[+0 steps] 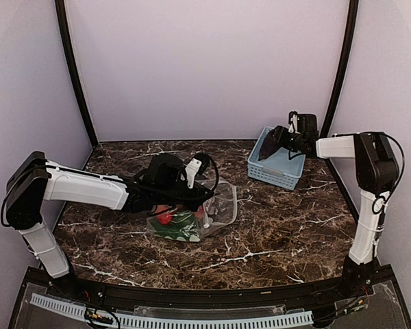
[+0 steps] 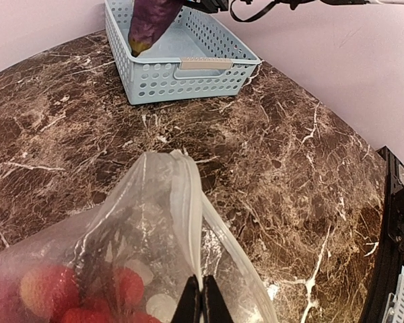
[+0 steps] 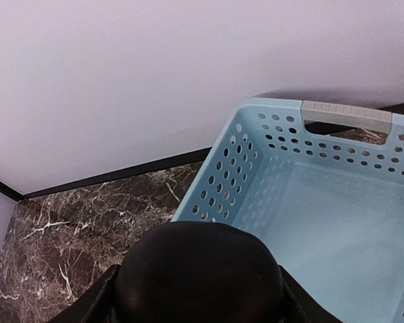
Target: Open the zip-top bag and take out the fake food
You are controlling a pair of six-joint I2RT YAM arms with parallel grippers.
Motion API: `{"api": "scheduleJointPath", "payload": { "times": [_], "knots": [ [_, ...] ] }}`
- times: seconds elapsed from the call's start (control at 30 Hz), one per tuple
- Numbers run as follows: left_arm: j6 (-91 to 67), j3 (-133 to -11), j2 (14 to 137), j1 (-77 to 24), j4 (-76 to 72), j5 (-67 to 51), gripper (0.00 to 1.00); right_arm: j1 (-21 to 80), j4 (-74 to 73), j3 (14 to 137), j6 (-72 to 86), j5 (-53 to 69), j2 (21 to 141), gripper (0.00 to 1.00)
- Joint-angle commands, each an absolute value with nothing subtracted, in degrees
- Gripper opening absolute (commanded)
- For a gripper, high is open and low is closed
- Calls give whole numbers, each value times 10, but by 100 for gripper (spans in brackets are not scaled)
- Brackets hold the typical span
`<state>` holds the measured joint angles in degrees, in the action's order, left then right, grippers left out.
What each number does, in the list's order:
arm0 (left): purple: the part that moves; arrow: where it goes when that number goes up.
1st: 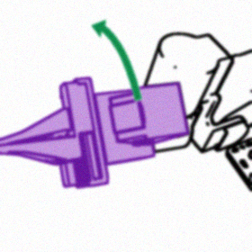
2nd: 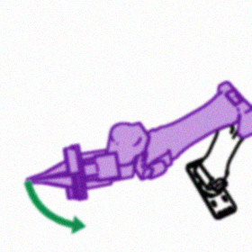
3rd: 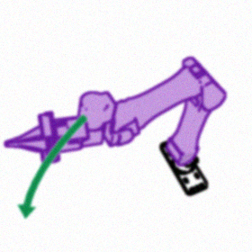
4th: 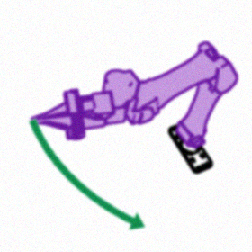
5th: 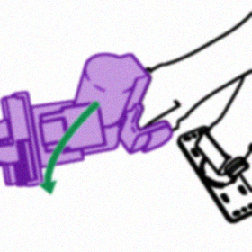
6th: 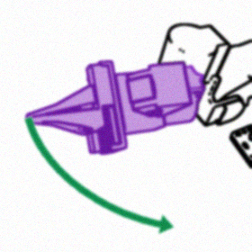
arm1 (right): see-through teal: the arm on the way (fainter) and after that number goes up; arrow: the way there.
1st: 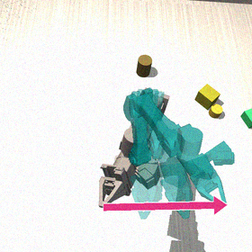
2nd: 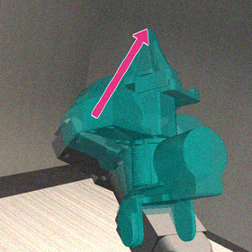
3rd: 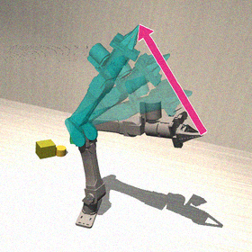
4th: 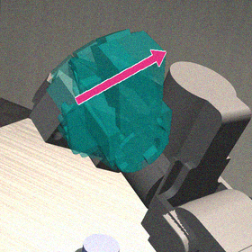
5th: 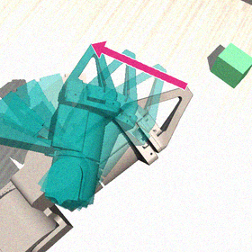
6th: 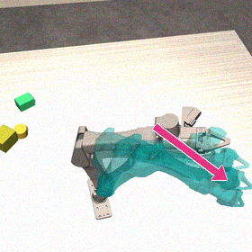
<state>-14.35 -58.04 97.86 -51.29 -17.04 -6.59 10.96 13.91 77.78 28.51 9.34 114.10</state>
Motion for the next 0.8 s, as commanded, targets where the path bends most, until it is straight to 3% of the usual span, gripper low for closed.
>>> {"api": "scheduleJointPath", "payload": {
  "times": [0.0,0.13,0.57,0.67,0.77],
  "knots": [
    [-137,-568,950,-509,-171,-61,1,102,119,866,263,110,1197,53],
    [-137,-568,947,-508,-173,-59,1,96,96,922,261,118,1245,67],
    [-138,-571,947,-506,-171,-60,1,78,84,974,267,124,1286,86],
    [-138,-571,947,-506,-170,-59,1,76,74,986,259,111,1286,98],
    [-139,-570,946,-506,-169,-57,1,76,57,1002,246,97,1284,99]
  ]
}}
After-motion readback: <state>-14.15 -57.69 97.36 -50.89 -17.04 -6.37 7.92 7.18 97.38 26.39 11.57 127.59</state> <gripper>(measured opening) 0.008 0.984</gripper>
